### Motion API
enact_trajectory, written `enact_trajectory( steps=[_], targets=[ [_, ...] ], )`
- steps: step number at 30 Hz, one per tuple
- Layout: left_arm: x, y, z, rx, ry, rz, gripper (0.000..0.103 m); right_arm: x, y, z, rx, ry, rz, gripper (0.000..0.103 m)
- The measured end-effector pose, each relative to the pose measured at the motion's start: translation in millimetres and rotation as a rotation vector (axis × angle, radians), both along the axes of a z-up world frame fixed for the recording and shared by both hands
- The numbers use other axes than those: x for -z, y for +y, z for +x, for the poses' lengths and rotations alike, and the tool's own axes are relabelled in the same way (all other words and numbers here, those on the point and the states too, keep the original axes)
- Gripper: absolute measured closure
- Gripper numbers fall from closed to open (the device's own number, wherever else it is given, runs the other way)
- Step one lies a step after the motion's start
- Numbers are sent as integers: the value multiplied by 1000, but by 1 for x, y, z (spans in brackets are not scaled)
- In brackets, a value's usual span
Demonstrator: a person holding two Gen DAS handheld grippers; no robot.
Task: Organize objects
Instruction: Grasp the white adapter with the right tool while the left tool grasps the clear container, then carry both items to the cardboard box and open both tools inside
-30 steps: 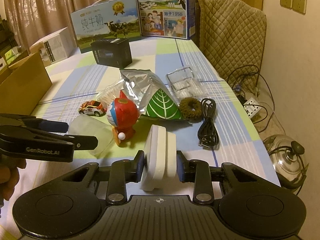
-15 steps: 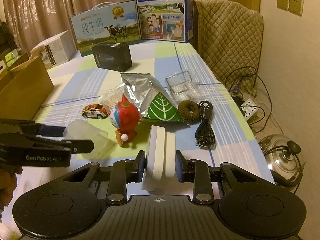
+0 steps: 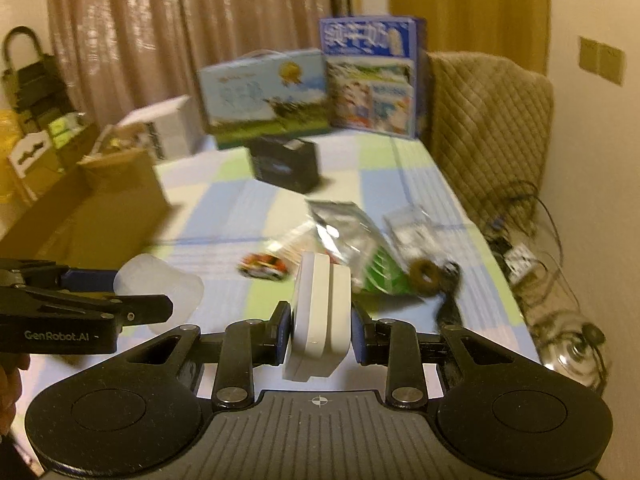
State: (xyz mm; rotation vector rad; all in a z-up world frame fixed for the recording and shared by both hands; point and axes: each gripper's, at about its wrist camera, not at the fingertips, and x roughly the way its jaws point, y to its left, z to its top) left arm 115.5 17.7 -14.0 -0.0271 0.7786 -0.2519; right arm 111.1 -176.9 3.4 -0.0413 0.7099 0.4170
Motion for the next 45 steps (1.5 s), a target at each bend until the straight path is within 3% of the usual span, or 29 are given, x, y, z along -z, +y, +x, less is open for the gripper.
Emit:
enact_trajectory(
  steps=[9,16,28,36,45],
  targets=[
    [-68,66,-37,-106,-91,18,34,-40,86,-13,-200,-47,63,75],
    [-98,139,-58,-224,-115,79,34,-58,170,-13,-354,-41,112,75],
    [-88,245,-62,-363,-79,112,34,-31,278,-1,-487,39,68,75],
    [-58,271,-49,-381,-44,83,34,-19,297,3,-487,60,44,75],
    [-48,288,-50,-423,-47,56,29,-8,302,5,-490,87,40,75]
  ],
)
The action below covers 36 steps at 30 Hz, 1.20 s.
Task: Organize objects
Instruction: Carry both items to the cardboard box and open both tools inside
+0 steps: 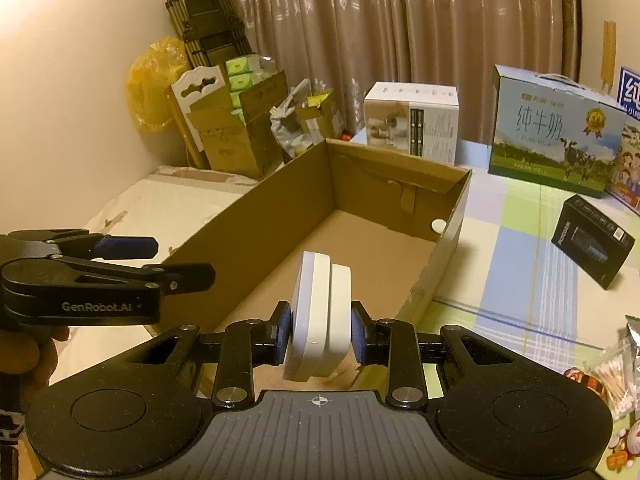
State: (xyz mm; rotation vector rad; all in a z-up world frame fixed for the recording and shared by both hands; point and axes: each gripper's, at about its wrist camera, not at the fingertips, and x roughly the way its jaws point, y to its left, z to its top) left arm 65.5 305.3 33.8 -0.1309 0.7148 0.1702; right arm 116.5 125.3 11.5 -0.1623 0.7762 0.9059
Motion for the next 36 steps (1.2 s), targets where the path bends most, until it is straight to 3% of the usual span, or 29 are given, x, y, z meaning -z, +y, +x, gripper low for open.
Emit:
enact_trajectory(
  steps=[7,9,10,11,22,36],
  targets=[
    [0,4,-10,-24,-10,-16,29,-2,1,2,-13,12,50,75],
    [-2,3,-12,-26,-13,-19,29,-5,-1,3,-11,23,68,61],
    [-2,3,-13,-28,-15,-19,29,-7,-3,3,-3,17,81,47],
    [-3,2,-14,-30,-16,-19,29,-10,-7,2,7,5,92,43],
    [-16,-17,-31,-36,-44,-33,26,-27,-67,-13,93,6,140,42],
    [-41,-86,-53,34,-105,-81,19,-33,-188,-41,320,-25,132,41]
  ],
)
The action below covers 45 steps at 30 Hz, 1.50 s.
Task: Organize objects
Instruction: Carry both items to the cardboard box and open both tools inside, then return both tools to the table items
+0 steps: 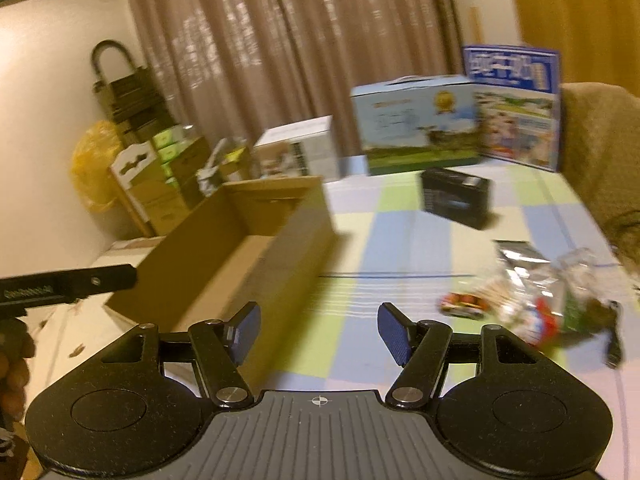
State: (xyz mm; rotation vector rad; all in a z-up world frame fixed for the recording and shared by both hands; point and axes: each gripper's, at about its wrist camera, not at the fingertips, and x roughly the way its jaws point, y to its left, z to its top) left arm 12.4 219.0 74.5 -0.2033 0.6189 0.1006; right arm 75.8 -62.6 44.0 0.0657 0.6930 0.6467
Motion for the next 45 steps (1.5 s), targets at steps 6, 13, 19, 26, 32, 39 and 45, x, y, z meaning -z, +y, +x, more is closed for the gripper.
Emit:
enact_trajectory(
  steps=[6,13,19,26,32,39,45],
  targets=[
    [-7,-40,-2,72,-17,-19,17,3,-53,-11,107,-11,-18,41],
    [-6,-87,2,155,-13,-22,14,1,-108,-23,211,-20,-31,41],
    [2,-124,9,218,0,-35,12,-6,-149,-36,306,-43,-29,41],
    [7,-160,15,293,6,-38,10,-11,-188,-42,382,-56,-17,41],
    [18,-180,26,321,31,-21,10,-6,-205,-26,394,-37,-11,41],
    [36,-200,42,326,65,7,10,12,-216,8,384,4,-31,41],
    [53,-220,65,330,89,20,10,30,-225,37,372,39,-51,41]
  ],
)
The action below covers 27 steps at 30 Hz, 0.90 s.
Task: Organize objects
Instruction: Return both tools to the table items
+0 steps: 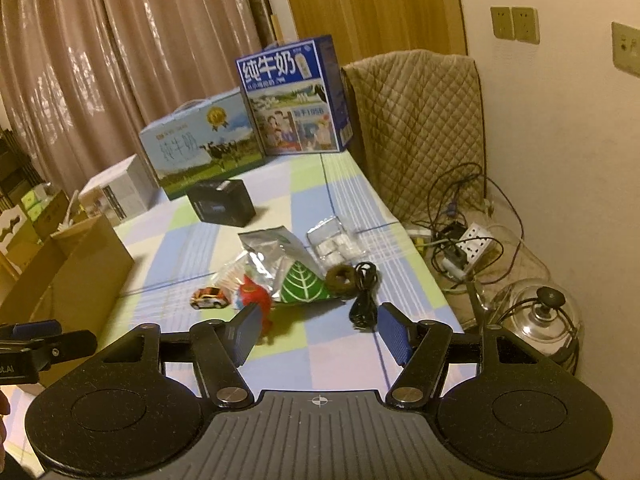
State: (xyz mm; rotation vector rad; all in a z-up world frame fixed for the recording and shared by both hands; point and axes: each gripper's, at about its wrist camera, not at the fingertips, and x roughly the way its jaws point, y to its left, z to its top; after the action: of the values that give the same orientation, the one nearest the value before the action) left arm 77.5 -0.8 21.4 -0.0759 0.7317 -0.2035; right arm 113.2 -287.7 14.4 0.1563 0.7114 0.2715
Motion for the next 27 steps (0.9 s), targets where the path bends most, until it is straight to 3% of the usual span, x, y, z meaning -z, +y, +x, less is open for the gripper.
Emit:
enact_trajectory(
  steps=[4,14,27],
  targets=[
    [12,-14,19,10,20,1,10,13,-4,21,4,26,-7,42],
    [45,-44,66,44,62,21,10,55,-6,74,4,96,-18,64],
    [84,-61,108,95,86,24,14,97,-2,124,-20,152,-50,76]
  ],
)
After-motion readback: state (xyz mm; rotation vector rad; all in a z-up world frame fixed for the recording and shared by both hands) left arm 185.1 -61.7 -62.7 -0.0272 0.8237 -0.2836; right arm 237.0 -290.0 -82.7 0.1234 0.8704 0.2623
